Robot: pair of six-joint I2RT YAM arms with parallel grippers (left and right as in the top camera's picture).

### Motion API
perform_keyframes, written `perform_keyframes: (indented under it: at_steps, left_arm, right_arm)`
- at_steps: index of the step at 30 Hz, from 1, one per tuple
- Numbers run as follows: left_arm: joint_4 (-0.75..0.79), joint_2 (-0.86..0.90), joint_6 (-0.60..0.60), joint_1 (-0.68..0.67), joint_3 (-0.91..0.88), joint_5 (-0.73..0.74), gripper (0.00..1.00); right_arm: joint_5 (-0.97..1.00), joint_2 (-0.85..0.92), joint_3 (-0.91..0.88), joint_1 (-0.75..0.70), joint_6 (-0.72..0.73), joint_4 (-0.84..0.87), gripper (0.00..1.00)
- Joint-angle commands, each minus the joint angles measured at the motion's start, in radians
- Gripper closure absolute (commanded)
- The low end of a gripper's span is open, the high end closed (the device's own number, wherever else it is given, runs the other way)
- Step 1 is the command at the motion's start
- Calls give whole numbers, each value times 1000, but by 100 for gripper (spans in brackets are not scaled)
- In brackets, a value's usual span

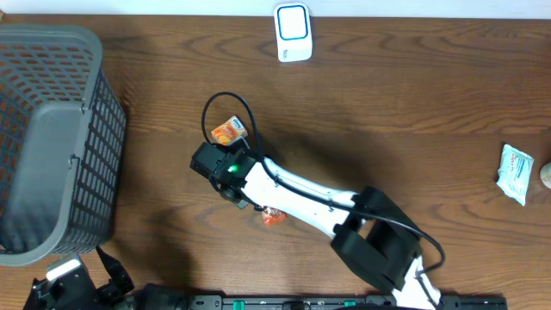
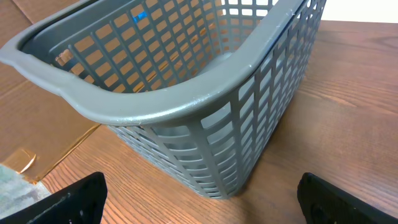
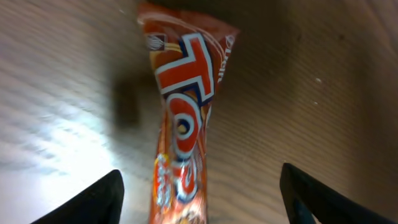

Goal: Scan the item barcode

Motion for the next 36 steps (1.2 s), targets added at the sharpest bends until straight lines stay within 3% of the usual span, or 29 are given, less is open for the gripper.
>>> perform_keyframes:
  at_steps: [1,3,7,8,10,12,17,18,23,27,33,36]
  left_arm:
    - [0,-7,13,3,1,-5,2]
    - [0,-7,13,3,1,-5,2]
    - [0,-7,13,3,1,-6,2]
    - [0,-7,13,3,1,-6,2]
    - [0,-7,13,3,1,-6,2]
    - [0,-7,13,3,1,-5,2]
    - [0,-7,13,3,1,-6,2]
    - [0,-7,13,3,1,-5,2]
    - [0,-7,13,3,1,-6,2]
    - [0,-7,13,3,1,-5,2]
    - [0,-7,13,3,1,-5,2]
    - [0,-7,13,3,1,-6,2]
  right_arm:
    - [39,44,-6,-4,6,-1,30]
    - [38,55,-6,-4,6,2,49]
    - [38,72,-6,2,6,0,55]
    - [39,75,-6,3,6,-3,61]
    - [37,77,-7,3,8,-10,84]
    - [39,77,-7,3,17,-21,97]
    - [-11,77,-7,2,-21,-45,99]
    - [-139,74,-1,-8,-134,-62,99]
    - [-617,55,27,-87,-381,-153,99]
    - [-1140,42,35,-209,-674,-264,99]
    - [-1495,43,27,-391,-887,-338,99]
    - [-1524,43,24,-459,-908,-340,99]
